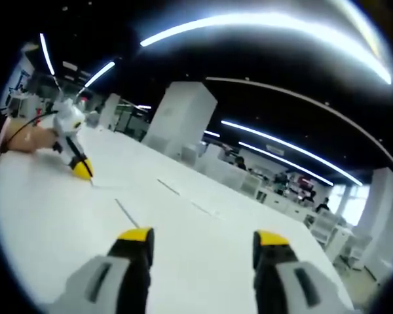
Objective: Locate the socket holder cover, grip the socket holder cover, clip it into the socket holder slot.
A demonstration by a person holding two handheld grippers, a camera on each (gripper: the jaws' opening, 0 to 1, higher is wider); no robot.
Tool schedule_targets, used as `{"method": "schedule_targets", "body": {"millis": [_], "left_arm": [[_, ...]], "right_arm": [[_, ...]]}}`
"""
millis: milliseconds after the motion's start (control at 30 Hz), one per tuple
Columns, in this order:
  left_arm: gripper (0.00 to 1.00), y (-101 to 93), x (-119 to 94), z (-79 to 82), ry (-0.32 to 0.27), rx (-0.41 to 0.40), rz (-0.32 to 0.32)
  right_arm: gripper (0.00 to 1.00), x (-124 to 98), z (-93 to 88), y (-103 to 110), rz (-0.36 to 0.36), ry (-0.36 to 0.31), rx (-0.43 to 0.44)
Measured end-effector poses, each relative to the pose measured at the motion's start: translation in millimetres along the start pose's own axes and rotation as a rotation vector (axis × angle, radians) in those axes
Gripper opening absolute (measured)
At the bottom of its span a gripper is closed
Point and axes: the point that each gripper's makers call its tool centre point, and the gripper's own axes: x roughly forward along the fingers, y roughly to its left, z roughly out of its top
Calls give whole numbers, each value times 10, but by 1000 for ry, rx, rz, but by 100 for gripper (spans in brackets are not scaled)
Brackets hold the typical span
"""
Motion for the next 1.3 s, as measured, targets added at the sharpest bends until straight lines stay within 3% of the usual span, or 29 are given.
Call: {"method": "schedule_targets", "body": {"millis": [800,1200,1300], "left_arm": [[10,69,53,42,-10,-22,12],[14,-38,62,28,-22,-37,5],[18,-82,40,82,-58,-61,-24]], "right_arm": [[62,-9,-9,21,3,7,-12],[62,-5,-9,22,4,9,-19],[62,-12,6,36,8,4,-17]]}}
